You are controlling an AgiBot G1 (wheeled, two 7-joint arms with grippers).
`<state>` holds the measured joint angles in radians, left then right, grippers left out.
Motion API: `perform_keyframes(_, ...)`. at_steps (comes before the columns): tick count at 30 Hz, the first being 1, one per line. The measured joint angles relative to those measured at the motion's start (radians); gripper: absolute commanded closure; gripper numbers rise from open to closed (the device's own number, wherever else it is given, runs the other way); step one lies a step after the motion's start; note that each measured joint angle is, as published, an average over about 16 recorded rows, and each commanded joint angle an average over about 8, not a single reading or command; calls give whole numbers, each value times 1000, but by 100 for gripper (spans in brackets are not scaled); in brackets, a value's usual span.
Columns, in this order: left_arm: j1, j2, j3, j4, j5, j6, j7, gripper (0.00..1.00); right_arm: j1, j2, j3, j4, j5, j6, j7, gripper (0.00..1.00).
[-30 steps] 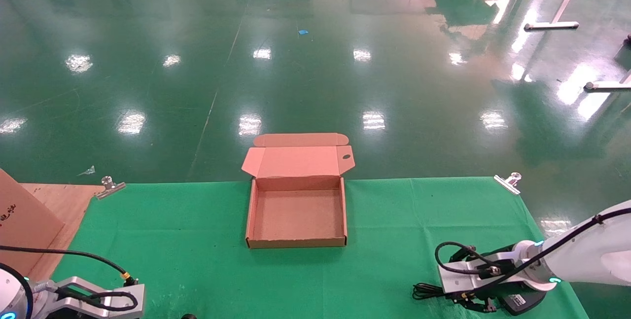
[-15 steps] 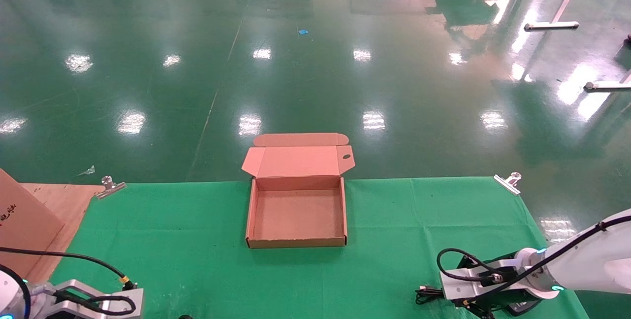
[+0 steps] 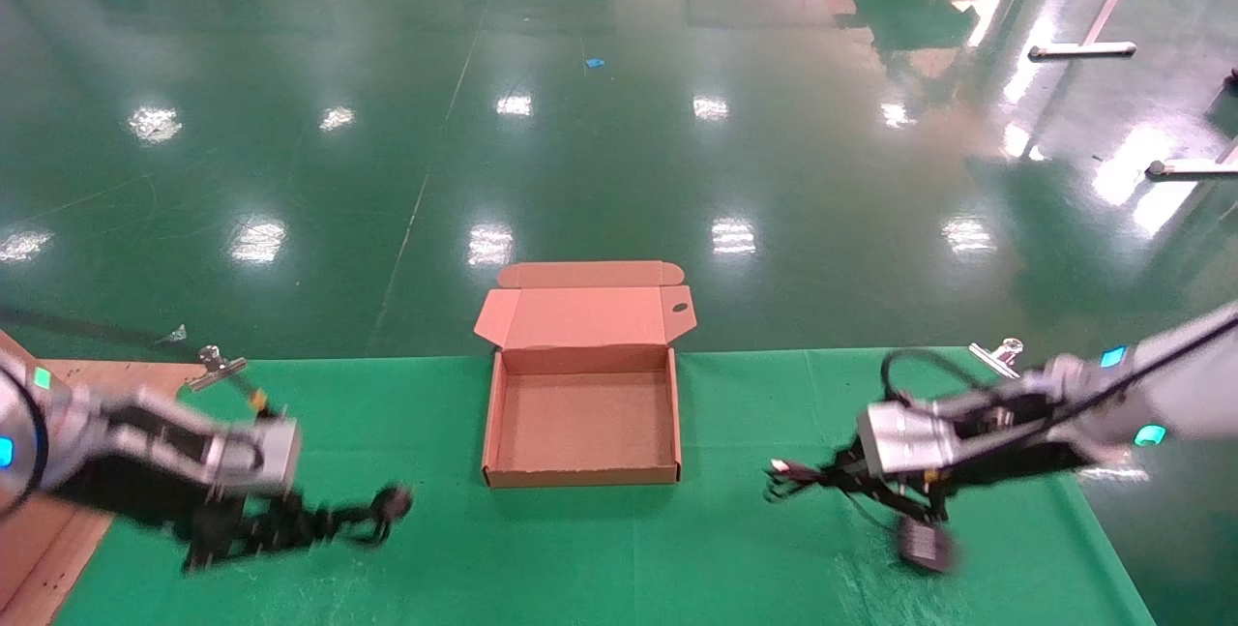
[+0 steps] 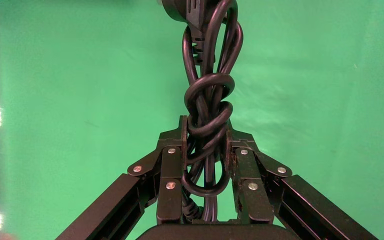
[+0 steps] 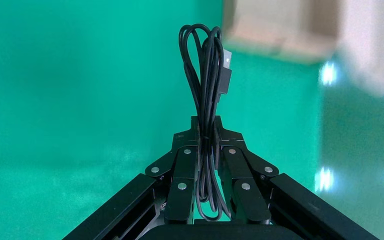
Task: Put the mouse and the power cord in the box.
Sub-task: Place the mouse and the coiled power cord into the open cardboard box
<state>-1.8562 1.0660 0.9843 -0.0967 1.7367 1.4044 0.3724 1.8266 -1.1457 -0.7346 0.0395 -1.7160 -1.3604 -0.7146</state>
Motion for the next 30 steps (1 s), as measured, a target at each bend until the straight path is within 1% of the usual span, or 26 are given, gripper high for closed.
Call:
perform_keyframes(5,-92,43,2,-35,6,14,-11,100,94,-21,14,13,20,-72,18,100)
perform_keyframes(7,-124,66,2,-46,9,9,-15,100,128,-39,17,17,25,-79,28,100)
perform_keyframes(9,-152,91,2,-54,11,-3,-16,100,157,-62,20,19,29,-69,41,100)
perform_keyframes(12,-185,131,2,-58,13,-31,-12,100,191,-100,24,21,33,-27,60,100)
perform_keyframes(18,-222,203,-1,-44,17,-132,11,100,218,-170,30,42,43,105,92,100)
perform_keyframes(25,-223,254,-13,-20,7,-275,46,100,189,-212,27,100,61,258,125,100)
perform_keyframes(30,-208,270,-25,-13,-9,-359,62,100,154,-218,13,154,79,313,152,100)
